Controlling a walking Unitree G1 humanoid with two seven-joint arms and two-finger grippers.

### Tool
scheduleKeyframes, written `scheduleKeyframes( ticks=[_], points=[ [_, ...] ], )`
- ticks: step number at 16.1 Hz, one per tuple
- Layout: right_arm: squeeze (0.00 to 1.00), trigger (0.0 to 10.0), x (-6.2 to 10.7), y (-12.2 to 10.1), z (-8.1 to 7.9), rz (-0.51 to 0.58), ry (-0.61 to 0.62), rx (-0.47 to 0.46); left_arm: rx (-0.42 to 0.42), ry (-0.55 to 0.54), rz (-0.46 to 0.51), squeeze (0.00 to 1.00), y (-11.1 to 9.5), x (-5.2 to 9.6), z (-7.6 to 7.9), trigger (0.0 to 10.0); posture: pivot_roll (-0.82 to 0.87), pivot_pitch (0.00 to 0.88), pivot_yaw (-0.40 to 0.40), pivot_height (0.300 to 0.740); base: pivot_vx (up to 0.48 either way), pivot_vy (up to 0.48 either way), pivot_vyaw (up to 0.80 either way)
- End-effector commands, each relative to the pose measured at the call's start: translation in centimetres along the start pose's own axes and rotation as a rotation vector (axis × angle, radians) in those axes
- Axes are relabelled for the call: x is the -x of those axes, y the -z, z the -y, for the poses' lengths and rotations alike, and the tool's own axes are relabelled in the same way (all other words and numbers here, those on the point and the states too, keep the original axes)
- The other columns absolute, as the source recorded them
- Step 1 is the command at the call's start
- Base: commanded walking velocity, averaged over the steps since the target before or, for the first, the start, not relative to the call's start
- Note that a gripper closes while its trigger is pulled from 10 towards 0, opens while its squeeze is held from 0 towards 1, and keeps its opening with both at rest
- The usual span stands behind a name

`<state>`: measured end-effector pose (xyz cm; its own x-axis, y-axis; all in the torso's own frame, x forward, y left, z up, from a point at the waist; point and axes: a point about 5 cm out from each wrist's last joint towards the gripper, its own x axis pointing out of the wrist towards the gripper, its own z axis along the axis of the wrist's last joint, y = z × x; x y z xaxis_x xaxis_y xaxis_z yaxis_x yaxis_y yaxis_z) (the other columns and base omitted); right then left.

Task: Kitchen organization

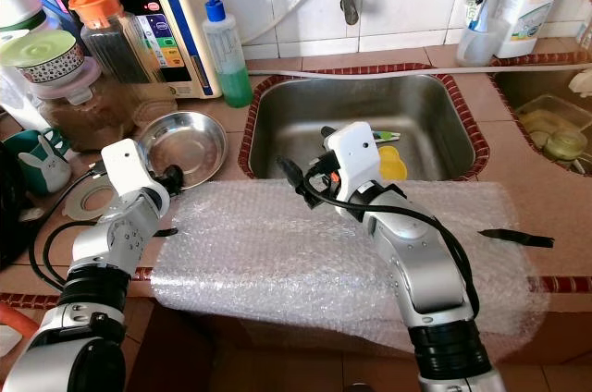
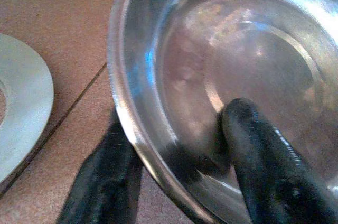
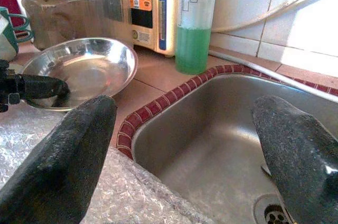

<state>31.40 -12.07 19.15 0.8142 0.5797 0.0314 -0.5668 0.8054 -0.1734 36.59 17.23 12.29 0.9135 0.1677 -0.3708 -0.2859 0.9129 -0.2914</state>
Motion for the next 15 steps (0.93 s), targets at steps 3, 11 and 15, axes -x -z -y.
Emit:
scheduleKeyframes(
  ticks=[3,11,15],
  points=[
    [0.0,10.0,-0.1,-0.5,-0.6,0.014,-0.026,0.018,0.059,-0.024,0.009,0.0,0.0,0.0,-0.7,0.0,-0.32,0.087,0.166,0.74,0.0,0.0,0.0],
    [0.0,10.0,-0.1,-0.3,-0.5,0.006,-0.03,0.03,0.203,0.035,0.081,0.0,-0.7,0.2,0.4,0.0,-0.33,0.084,0.162,0.74,0.0,0.0,0.0],
    [0.0,10.0,-0.2,-0.3,-0.5,0.006,-0.027,0.031,0.198,0.069,0.124,0.0,-1.1,0.4,0.7,0.0,-0.33,0.083,0.164,0.74,0.0,0.0,0.0]
  ],
)
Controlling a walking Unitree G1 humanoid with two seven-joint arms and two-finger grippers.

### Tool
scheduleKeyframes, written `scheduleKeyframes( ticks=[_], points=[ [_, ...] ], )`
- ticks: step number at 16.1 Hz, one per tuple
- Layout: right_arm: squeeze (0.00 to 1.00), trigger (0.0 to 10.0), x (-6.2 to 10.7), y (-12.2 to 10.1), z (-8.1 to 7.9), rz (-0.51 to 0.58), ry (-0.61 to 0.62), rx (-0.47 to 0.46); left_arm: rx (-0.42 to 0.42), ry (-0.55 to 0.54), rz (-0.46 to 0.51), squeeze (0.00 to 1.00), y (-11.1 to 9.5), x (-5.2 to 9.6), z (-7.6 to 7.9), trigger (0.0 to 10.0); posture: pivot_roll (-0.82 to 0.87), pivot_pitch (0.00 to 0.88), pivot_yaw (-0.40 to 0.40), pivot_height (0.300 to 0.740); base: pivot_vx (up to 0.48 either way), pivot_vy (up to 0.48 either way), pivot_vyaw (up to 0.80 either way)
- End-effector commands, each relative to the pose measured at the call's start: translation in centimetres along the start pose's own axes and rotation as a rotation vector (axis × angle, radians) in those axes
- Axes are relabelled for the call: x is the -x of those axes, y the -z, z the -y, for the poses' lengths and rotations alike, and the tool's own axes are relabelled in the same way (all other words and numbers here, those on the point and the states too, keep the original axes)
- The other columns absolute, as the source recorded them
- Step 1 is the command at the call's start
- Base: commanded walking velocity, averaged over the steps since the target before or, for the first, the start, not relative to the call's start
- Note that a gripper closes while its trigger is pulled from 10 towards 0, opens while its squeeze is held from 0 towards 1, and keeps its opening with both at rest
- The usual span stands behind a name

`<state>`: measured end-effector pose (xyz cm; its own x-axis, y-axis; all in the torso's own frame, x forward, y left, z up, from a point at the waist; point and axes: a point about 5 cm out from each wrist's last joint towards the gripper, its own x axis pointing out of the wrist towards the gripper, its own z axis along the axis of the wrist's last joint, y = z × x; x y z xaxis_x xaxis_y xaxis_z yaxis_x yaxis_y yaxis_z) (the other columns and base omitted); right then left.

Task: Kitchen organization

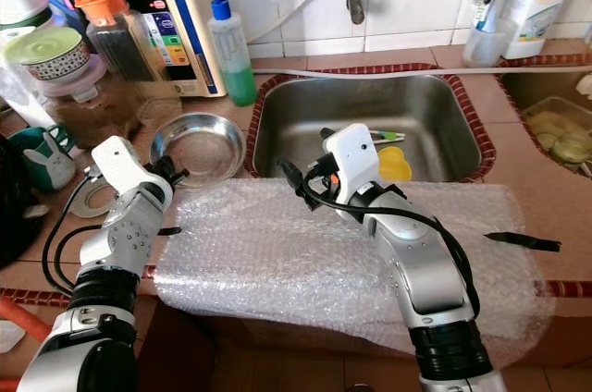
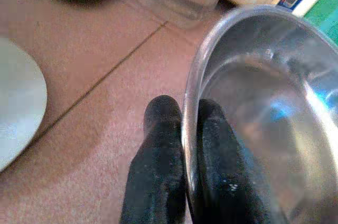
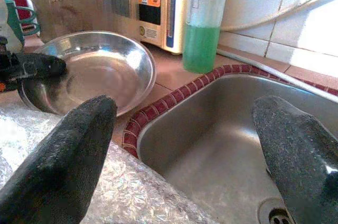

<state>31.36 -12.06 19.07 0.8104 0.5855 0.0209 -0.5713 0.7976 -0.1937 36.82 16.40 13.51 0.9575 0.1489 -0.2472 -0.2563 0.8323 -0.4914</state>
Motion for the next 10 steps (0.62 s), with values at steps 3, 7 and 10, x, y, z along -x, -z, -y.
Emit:
scheduleKeyframes(
  ticks=[3,7,10],
  points=[
    [0.0,10.0,-0.2,-0.4,-0.4,0.016,-0.012,0.013,0.029,0.039,0.107,0.0,-1.4,0.2,-0.1,0.0,-0.33,0.081,0.166,0.74,0.0,0.0,0.0],
    [0.0,10.0,-0.3,-0.6,0.0,0.032,0.019,0.011,0.012,0.228,0.222,0.0,-2.7,1.0,2.3,0.0,-0.32,0.075,0.164,0.74,0.0,0.0,0.0],
    [0.0,10.0,-0.3,-1.5,1.6,0.091,0.14,-0.02,0.021,0.316,0.284,0.0,-3.4,1.5,3.4,0.0,-0.32,0.074,0.163,0.74,0.0,0.0,0.0]
  ],
)
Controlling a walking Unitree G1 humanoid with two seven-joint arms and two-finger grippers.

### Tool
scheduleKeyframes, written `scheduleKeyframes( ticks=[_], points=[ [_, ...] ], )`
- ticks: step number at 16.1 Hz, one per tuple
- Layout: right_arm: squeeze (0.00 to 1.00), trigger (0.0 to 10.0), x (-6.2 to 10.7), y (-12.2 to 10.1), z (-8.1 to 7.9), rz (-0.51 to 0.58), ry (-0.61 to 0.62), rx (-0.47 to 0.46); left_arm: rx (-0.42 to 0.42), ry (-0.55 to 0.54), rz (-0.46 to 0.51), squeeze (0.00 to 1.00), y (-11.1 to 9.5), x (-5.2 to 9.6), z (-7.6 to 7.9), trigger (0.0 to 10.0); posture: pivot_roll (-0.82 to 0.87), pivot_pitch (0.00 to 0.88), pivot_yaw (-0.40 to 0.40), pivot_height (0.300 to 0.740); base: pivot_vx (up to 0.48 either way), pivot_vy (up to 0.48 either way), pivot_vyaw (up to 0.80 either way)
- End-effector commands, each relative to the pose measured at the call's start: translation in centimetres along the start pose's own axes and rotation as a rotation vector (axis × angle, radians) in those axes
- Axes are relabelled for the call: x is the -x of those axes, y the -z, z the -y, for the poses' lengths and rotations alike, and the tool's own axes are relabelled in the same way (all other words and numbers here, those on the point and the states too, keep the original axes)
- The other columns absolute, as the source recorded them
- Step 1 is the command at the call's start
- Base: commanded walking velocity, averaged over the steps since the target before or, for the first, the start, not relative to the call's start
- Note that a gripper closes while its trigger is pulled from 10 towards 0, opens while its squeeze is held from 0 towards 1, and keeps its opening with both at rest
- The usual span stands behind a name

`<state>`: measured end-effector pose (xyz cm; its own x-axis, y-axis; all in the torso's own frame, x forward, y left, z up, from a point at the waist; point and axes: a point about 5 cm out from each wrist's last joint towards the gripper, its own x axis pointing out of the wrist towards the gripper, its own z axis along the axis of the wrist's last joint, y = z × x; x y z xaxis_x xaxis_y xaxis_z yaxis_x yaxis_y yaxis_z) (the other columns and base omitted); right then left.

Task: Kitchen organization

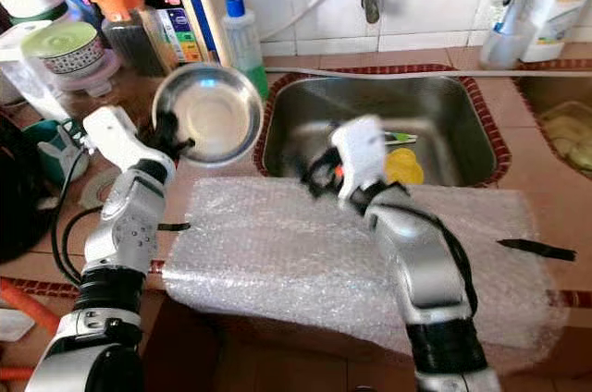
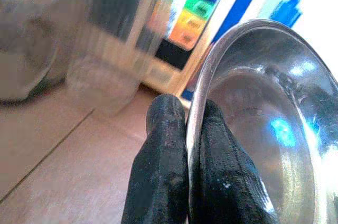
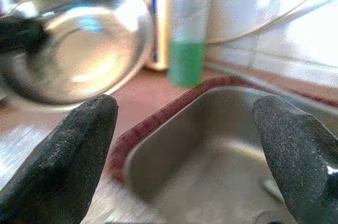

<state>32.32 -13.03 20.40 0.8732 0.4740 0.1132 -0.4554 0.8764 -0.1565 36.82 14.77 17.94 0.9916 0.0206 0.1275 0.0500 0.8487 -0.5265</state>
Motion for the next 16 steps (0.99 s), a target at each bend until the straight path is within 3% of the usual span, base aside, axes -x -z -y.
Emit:
scheduleKeyframes(
  ticks=[1,4,13,16],
  points=[
    [0.0,10.0,-0.3,-1.1,1.0,0.058,0.062,-0.023,-0.03,0.053,0.049,0.0,-0.8,0.1,0.6,0.0,-0.32,0.072,0.162,0.74,0.0,0.0,0.0],
    [0.0,10.0,-0.6,-2.3,2.0,0.115,0.117,-0.09,-0.111,0.147,0.069,0.0,-0.5,0.6,2.2,0.0,-0.32,0.07,0.161,0.74,0.0,0.0,0.0],
    [0.0,10.0,-2.4,-2.1,1.0,0.113,0.122,-0.2,-0.069,0.371,0.059,0.0,0.5,2.4,6.6,0.0,-0.32,0.078,0.163,0.74,0.0,0.0,0.0],
    [0.0,10.0,-2.8,-1.5,0.8,0.081,0.121,-0.228,-0.094,0.439,0.05,0.0,0.7,3.0,7.6,0.0,-0.32,0.079,0.162,0.74,0.0,0.0,0.0]
  ],
)
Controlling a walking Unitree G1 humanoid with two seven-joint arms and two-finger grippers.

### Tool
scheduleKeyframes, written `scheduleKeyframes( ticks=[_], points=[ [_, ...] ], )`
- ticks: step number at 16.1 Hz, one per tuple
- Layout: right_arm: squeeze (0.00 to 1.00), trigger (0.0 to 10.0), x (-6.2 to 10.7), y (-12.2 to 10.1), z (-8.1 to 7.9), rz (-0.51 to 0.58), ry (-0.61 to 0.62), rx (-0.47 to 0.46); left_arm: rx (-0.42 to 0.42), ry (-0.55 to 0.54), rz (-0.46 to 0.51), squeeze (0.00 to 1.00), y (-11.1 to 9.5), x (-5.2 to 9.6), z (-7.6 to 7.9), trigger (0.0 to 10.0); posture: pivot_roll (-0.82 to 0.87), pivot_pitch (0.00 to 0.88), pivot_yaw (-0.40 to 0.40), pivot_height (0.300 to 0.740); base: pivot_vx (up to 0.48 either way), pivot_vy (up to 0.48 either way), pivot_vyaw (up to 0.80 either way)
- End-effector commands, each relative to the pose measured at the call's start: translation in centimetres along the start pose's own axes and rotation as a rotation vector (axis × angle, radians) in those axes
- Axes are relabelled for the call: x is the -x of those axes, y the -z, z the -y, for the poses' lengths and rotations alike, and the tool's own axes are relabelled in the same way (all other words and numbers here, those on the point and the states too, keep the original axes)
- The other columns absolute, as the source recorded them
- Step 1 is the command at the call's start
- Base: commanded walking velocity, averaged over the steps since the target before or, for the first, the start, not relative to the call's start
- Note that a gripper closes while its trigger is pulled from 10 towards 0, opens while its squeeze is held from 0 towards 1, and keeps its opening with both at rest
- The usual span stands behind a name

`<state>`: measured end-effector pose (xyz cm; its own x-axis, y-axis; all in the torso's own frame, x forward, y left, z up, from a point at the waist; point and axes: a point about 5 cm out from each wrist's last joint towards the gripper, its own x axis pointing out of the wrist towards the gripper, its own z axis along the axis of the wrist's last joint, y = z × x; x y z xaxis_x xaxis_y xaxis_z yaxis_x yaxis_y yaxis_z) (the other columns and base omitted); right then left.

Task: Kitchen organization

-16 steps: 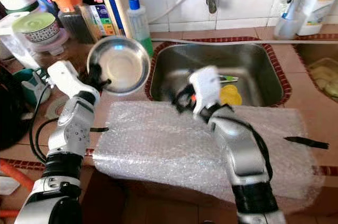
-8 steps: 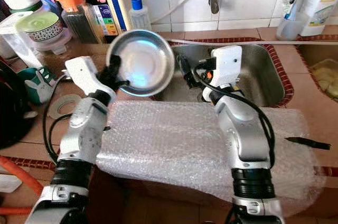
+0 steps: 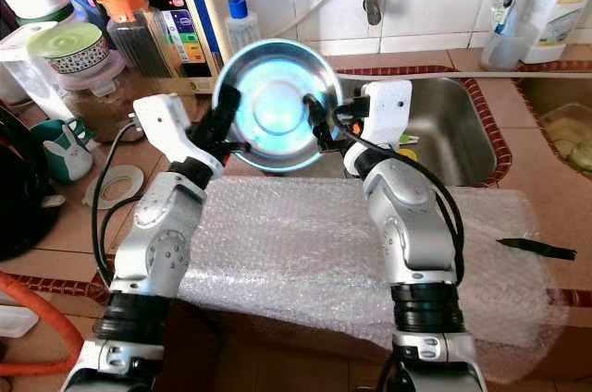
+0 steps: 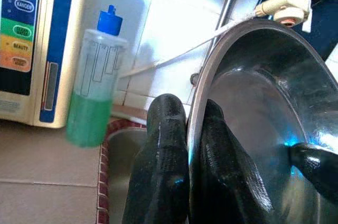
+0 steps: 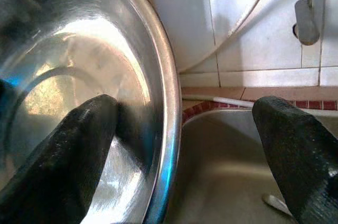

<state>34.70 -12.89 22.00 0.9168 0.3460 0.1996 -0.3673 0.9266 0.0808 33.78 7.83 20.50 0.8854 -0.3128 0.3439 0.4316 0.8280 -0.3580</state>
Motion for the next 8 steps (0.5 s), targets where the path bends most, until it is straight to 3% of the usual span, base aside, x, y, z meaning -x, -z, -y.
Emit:
scheduleKeyframes(
  ticks=[1,2,3,4,5,7,8],
  points=[
    [0.0,10.0,-0.5,0.1,-0.6,-0.017,-0.015,-0.014,-0.019,0.037,0.009,0.0,-0.4,0.1,0.5,0.0,-0.32,0.079,0.162,0.74,0.0,0.0,0.0],
    [0.0,10.0,-0.6,0.4,-0.6,-0.034,-0.012,-0.015,-0.013,0.042,0.007,0.0,-0.4,0.1,0.7,0.0,-0.32,0.08,0.163,0.74,0.0,0.0,0.0],
    [0.0,5.1,-0.6,0.7,-0.6,-0.052,-0.005,-0.015,-0.01,0.05,0.004,0.0,-0.4,0.1,0.9,0.0,-0.32,0.08,0.163,0.74,0.0,0.0,0.0],
    [0.0,1.1,-0.7,1.0,-0.6,-0.071,0.003,-0.018,-0.01,0.057,0.001,0.0,-0.3,0.1,1.0,0.0,-0.32,0.081,0.164,0.74,0.0,0.0,0.0],
    [0.0,0.2,-0.8,1.1,-0.8,-0.078,-0.001,-0.023,-0.011,0.062,-0.001,0.0,-0.3,0.2,1.1,0.0,-0.32,0.082,0.164,0.74,0.0,0.0,0.0],
    [0.0,0.1,-0.9,1.4,-1.6,-0.103,-0.03,-0.025,-0.01,0.065,-0.005,0.0,-0.2,0.3,1.2,0.0,-0.32,0.083,0.165,0.74,0.0,0.0,0.0],
    [0.0,0.5,-1.0,1.5,-2.3,-0.115,-0.058,-0.033,-0.011,0.067,-0.007,0.0,-0.1,0.3,1.3,0.0,-0.32,0.084,0.166,0.74,0.0,0.0,0.0]
  ],
)
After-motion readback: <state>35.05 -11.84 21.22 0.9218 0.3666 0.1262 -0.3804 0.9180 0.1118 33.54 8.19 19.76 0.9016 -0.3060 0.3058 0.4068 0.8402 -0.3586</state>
